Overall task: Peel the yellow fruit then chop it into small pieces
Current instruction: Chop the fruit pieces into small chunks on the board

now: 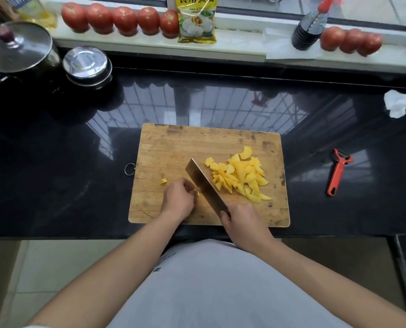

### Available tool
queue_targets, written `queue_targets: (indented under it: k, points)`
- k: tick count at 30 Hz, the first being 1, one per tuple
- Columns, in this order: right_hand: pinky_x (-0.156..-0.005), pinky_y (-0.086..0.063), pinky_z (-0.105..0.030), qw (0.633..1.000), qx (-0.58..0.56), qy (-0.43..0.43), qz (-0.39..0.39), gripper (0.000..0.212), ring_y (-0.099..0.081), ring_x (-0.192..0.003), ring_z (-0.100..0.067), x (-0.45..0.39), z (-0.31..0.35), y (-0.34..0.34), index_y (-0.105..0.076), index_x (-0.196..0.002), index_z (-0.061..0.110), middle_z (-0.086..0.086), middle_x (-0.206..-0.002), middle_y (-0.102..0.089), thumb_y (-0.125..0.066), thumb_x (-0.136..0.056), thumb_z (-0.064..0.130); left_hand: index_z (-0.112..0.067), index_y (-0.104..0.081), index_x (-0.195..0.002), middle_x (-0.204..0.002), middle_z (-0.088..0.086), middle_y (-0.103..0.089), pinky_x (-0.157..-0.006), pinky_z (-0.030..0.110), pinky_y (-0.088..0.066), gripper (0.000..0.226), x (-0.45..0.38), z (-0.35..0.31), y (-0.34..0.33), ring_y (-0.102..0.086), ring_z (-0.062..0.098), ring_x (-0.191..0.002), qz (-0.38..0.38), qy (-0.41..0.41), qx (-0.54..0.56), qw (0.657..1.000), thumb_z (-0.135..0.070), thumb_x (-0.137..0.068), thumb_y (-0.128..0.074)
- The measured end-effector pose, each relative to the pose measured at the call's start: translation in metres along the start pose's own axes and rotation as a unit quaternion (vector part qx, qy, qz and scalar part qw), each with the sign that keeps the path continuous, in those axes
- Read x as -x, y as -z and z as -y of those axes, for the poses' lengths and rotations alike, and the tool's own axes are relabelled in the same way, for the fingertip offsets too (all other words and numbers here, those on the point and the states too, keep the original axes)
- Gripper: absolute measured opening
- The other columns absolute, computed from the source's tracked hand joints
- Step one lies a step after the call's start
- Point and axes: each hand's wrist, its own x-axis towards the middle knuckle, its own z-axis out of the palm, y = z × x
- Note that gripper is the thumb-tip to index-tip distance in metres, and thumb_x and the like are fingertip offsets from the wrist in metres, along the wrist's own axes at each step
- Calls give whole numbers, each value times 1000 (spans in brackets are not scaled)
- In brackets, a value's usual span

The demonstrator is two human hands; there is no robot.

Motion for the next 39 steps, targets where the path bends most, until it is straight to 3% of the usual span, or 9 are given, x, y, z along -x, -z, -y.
queue_targets:
  k: [4, 7, 10, 12, 18, 24, 28, 33, 39]
  points:
    - [-60, -56, -29, 1000, 10, 4, 6, 20, -63, -70, -15, -1, -2, 2, -67, -105, 20, 0, -83, -64, -49, -105, 28, -17, -65, -98, -92, 8, -74, -75, 44, -64, 11, -2, 5, 3, -74, 25, -77, -8, 58, 90, 994, -11, -102, -57]
    - [-62, -58, -36, 999, 29, 18, -1, 22, -62, -69, -17, -4, -3, 5, -68, -100, 21, 1, -80, -64, -49, -105, 30, -4, -60, -107, -93, 20, -75, -58, 34, -62, 11, 1, 9, 6, -77, 26, -68, 20, 184, 226, 956, -6, -105, -49]
    - [-62, -56, -39, 994, 91, 54, -32, 21, -59, -67, -19, -9, -4, 8, -67, -95, 25, 2, -76, -63, -48, -102, 27, -3, -59, -113, -95, 22, -75, -53, 32, -61, 16, 4, 5, -5, -78, 28, -66, 75, 214, 260, 938, -6, -107, -44]
    - [-59, -56, -41, 988, 133, 66, -28, 20, -58, -63, -21, -13, -4, 11, -64, -88, 25, 2, -72, -60, -47, -100, 24, -5, -63, -110, -94, 21, -75, -53, 33, -60, 19, 1, 0, -12, -77, 29, -66, 66, 218, 285, 931, -8, -107, -45]
    - [-57, -52, -42, 979, 180, 92, -7, 18, -57, -63, -25, -18, -2, 21, -60, -85, 20, -2, -72, -59, -49, -99, 22, -4, -61, -88, -92, 24, -73, -53, 39, -61, 17, -10, -12, -13, -76, 37, -79, 8, 233, 261, 937, -13, -102, -60]
    - [-59, -53, -41, 984, 161, 75, 0, 19, -57, -66, -24, -13, -1, 22, -61, -89, 21, -1, -75, -60, -46, -102, 25, -4, -64, -90, -92, 22, -74, -56, 41, -63, 15, -9, -9, -15, -76, 35, -78, 2, 229, 239, 944, -10, -102, -58]
    - [-57, -44, -35, 990, 124, 59, 3, 18, -55, -69, -23, -10, 3, 20, -62, -94, 19, -2, -79, -60, -47, -102, 24, -3, -67, -89, -88, 20, -74, -57, 41, -64, 13, -6, -6, -16, -76, 33, -77, -2, 223, 221, 950, -8, -100, -60]
    - [-64, -57, -41, 994, 97, 34, 22, 20, -59, -71, -25, -13, 10, 11, -66, -98, 16, -5, -80, -62, -47, -101, 23, 0, -70, -84, -78, 18, -75, -60, 46, -66, 21, -6, -8, -14, -76, 33, -63, 0, 219, 190, 957, -11, -99, -61]
    - [-66, -56, -41, 993, 108, 32, 38, 19, -59, -75, -25, -17, 16, 6, -64, -102, 14, -4, -82, -60, -47, -103, 22, -2, -70, -82, -73, 15, -76, -62, 46, -66, 22, -6, -9, -13, -76, 31, -61, 4, 221, 185, 958, -14, -99, -63]
